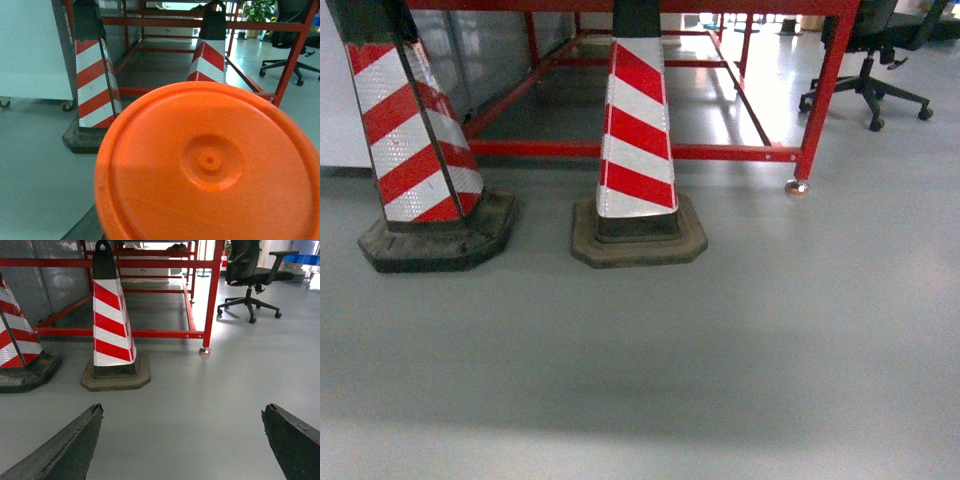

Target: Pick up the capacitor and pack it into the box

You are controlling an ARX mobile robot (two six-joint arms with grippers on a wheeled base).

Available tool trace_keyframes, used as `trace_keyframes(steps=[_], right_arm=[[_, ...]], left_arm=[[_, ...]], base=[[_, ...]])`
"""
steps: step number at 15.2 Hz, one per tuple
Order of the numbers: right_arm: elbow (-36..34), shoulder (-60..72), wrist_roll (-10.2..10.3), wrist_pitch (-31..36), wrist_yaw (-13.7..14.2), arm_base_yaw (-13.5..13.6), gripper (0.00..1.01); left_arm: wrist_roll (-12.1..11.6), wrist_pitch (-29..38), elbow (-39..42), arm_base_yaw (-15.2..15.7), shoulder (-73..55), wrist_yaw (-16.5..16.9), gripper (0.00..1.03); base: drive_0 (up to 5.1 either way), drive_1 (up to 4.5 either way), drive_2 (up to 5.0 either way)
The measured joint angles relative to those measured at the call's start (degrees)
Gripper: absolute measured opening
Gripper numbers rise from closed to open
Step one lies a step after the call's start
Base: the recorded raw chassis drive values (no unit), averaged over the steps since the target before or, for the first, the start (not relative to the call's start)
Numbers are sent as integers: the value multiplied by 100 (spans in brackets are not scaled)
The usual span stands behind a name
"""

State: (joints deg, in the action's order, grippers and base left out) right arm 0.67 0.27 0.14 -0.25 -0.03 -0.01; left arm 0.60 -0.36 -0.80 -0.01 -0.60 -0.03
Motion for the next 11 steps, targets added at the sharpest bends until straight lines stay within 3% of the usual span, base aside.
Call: trace_keyframes(steps=[11], right_arm=[[0,0,0,-7,0,0,98]], left_arm=[[0,-9,0,0,0,0,44]], base=[[-1,385,-386]])
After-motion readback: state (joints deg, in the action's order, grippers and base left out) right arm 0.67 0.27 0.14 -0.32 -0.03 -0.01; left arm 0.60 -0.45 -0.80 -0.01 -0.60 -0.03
